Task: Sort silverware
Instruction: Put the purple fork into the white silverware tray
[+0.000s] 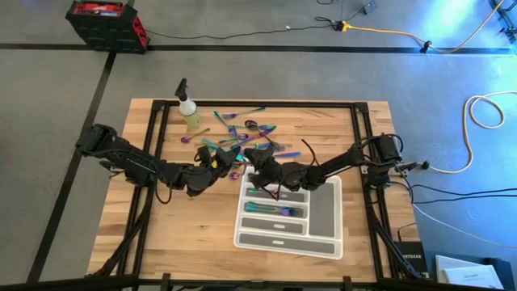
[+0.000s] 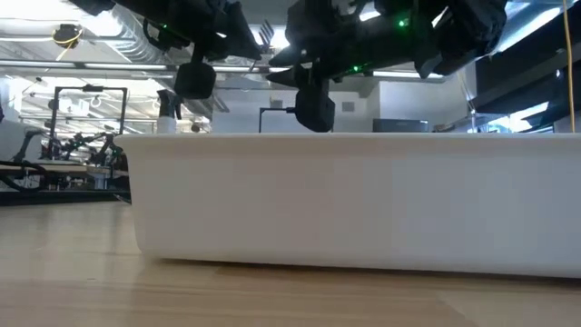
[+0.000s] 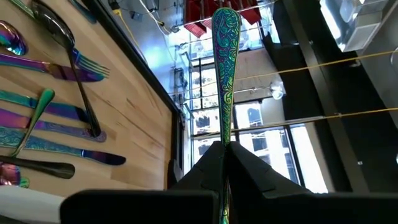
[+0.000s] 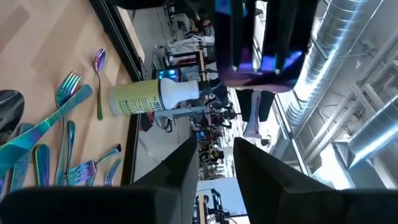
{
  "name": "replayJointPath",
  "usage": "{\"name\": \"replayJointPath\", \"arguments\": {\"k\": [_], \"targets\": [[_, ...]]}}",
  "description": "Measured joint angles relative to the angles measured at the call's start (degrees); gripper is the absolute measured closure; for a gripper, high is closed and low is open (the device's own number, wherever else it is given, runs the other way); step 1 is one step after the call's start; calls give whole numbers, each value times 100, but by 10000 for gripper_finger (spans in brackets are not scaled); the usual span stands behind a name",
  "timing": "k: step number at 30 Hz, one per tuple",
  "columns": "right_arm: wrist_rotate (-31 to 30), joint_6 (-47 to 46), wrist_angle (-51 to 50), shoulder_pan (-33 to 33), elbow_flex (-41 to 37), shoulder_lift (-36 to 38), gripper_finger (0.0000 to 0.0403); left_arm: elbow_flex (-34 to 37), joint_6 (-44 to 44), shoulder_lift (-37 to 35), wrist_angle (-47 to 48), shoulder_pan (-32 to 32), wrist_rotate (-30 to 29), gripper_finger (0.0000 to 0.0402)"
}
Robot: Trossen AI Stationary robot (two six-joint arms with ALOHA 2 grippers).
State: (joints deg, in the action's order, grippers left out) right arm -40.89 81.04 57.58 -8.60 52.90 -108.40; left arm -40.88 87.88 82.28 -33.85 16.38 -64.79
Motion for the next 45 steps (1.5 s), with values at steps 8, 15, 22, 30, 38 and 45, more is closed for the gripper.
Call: {"name": "replayJointPath", "arguments": {"k": [8, 15, 22, 30, 38, 45], "targets": [[-1490, -957, 164, -37, 0, 15, 317, 0, -116, -4, 12, -32, -442, 401], [-1825, -4160, 235, -319, 0, 15, 317, 0, -562, -4, 27, -276, -1446, 401], [-977, -6209, 162, -279, -145, 20, 317, -2, -822, -7, 10, -534, -1590, 401], [1897, -7864, 767, 375, -536, 20, 317, 0, -995, -15, 14, -646, -1598, 401], [1758, -10367, 1339, 806, -730, 20, 317, 0, -1554, -15, 19, -1036, -1637, 400], [3003, -11595, 476, 1162, -500, 20, 317, 0, -2636, -15, 20, -1381, -887, 400]]}}
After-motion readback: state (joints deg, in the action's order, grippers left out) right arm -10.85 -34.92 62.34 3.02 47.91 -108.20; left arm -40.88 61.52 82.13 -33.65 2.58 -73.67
